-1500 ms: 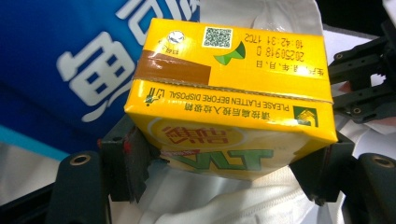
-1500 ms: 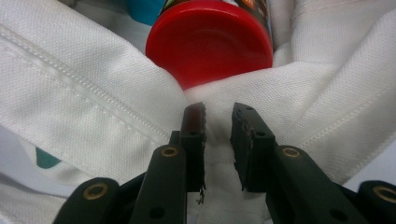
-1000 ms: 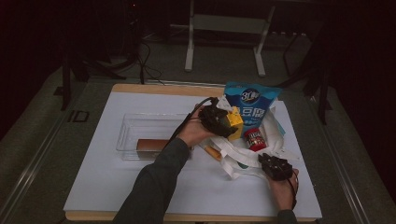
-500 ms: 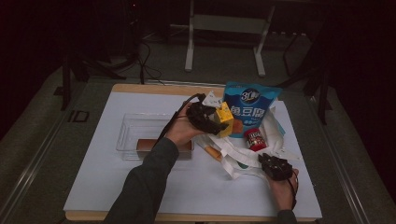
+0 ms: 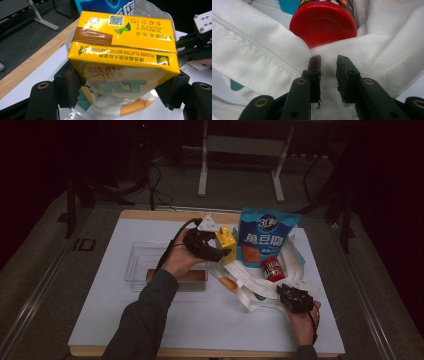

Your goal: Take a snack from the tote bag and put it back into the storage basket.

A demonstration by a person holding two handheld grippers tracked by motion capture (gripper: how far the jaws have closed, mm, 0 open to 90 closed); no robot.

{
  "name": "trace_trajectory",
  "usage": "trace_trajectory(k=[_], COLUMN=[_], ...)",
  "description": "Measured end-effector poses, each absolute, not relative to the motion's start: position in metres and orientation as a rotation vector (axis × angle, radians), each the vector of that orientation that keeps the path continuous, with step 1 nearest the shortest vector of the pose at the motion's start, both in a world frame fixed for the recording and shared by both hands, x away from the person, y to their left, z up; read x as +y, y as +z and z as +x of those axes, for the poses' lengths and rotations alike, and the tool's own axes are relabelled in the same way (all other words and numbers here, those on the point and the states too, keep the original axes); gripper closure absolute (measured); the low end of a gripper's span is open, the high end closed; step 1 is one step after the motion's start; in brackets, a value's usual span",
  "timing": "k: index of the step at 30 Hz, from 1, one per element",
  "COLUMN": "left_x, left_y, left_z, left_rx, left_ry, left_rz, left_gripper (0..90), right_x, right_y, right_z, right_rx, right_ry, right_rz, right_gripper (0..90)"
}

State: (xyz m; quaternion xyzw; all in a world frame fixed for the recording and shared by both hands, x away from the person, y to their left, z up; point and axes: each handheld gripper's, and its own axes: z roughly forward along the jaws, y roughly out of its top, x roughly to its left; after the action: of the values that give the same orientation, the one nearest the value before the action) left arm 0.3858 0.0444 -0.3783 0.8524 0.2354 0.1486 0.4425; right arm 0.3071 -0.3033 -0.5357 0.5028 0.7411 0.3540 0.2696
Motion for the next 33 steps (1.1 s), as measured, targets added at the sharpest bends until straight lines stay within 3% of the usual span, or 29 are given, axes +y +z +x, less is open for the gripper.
trace_trajectory(k=[33], left_x=[0.101], left_y=[-0.385], left_z=[0.383], left_rx=[0.731], left_ry=[0.421], left_rz=[2.083], left_gripper=[29.2], right_x=[-0.301], right_y=[-0.536], right_z=[0.306], right_rx=[1.97], right_ry=[0.915], right_rz=[1.33], right_gripper=[65.2])
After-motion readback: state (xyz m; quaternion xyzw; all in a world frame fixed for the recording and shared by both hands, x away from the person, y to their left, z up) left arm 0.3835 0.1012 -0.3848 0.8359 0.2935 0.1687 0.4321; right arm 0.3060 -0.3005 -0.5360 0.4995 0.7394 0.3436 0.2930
